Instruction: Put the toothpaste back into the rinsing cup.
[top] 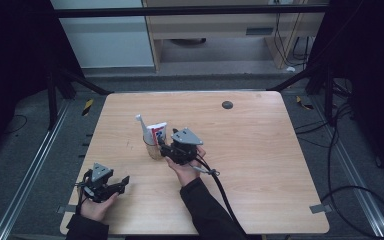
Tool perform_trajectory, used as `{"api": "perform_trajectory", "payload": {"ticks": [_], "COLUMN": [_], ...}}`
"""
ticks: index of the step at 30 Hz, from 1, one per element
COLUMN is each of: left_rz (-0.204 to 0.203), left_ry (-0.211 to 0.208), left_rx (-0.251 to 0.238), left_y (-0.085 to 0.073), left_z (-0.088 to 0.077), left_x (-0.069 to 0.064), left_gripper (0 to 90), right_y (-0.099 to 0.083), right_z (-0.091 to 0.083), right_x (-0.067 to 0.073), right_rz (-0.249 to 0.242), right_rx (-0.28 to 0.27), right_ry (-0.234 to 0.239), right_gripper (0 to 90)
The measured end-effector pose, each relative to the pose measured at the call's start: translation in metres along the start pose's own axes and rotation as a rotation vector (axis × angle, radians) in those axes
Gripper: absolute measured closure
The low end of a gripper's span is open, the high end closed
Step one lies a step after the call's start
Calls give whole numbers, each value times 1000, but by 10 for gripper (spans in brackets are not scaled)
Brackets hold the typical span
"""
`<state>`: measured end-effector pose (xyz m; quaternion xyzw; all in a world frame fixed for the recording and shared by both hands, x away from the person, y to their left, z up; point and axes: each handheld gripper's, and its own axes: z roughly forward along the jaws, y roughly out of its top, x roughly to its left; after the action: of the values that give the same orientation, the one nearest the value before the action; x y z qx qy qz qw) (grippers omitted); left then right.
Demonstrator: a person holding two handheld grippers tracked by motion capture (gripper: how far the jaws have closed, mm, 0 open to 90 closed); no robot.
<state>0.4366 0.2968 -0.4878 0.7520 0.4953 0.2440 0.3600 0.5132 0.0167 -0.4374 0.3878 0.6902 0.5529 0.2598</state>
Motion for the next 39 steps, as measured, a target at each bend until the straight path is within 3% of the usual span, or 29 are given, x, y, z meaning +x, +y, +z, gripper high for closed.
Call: {"api": "perform_trajectory", "payload": {"ticks": [4,7,9,14,17,26,39], "left_rz": [4,3,5,2,4,1,-4], "left_ry": [0,0,0,-4,-3,-6,-11], "left_rx": [5,6,9,15,16,29,29], "left_y": [0,0,0,0,-1,-1,-1], "left_z": [0,1,1,1,2,3,2], "left_x": [0,0,0,0,0,0,2], "left_gripper": [305,304,304,301,298,282,268], "right_y": [-4,-6,-9,-16,-22,-50,-68], "right_z": [-17,-27,-33,-48,-58,-95,-142], "right_x": [-15,-23,-30,-49,-62,-103,-137], "right_rz": [12,-10,-23,19,3,29,25], "right_rx": [50,96,122,172,203,285,340], "right_ry": [11,9,9,10,-8,-23,-77], "right_gripper": [227,190,180,159,145,106,66]}}
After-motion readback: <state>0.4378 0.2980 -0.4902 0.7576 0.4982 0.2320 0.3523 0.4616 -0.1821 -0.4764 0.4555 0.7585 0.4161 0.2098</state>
